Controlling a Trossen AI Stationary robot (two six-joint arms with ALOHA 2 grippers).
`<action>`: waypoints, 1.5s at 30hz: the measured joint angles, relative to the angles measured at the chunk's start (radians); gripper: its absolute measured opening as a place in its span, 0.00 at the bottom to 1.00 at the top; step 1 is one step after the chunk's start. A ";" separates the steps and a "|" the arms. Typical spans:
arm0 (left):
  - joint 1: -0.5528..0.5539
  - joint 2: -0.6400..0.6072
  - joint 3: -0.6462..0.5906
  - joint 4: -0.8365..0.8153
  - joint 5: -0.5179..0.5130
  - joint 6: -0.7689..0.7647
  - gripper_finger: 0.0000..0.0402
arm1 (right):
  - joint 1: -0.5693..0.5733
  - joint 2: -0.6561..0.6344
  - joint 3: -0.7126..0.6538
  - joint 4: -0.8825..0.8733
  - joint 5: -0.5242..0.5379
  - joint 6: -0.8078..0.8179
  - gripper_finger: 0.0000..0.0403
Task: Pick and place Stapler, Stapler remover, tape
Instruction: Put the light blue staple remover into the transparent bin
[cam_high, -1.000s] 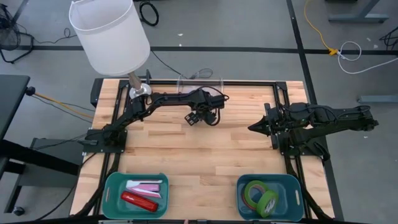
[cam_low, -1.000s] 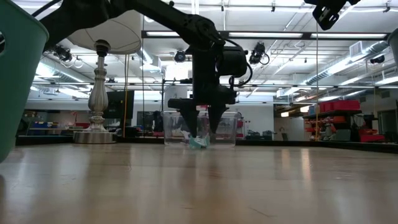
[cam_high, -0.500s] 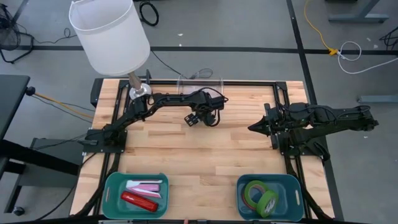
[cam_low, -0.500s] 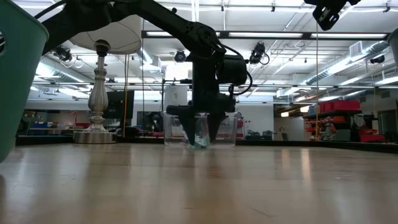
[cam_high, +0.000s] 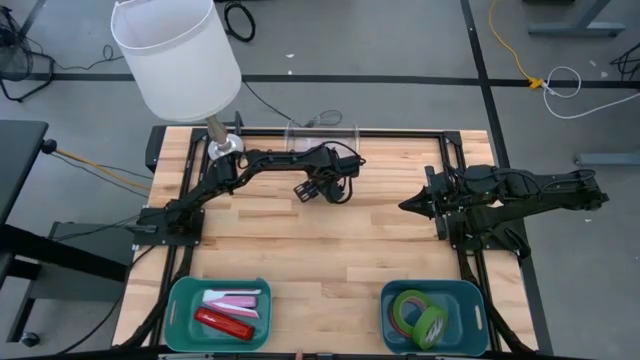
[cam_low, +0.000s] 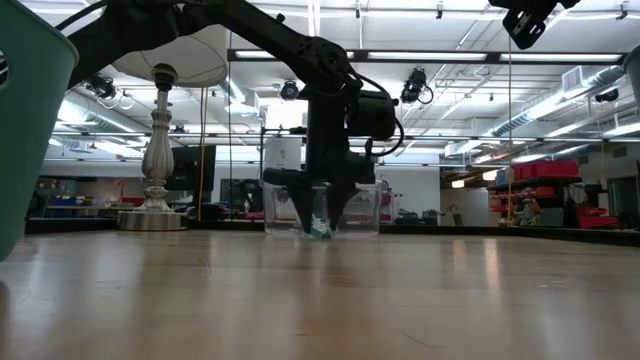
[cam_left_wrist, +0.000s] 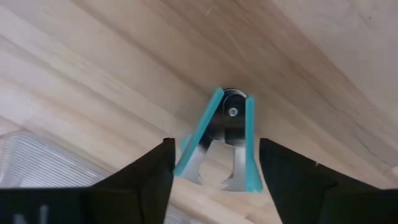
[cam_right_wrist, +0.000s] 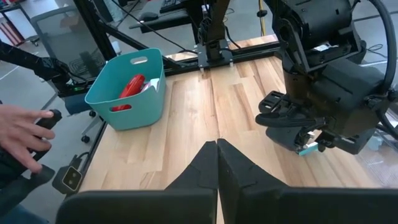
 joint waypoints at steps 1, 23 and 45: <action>0.000 0.000 0.000 0.001 0.000 0.000 0.57 | 0.000 0.000 0.000 0.000 0.000 0.000 0.00; -0.043 0.000 0.000 0.002 -0.011 -0.004 0.41 | 0.000 0.000 0.000 0.001 0.000 0.000 0.00; -0.134 -0.008 0.019 -0.019 -0.125 -0.050 0.41 | 0.000 0.000 0.000 0.004 -0.003 0.000 0.00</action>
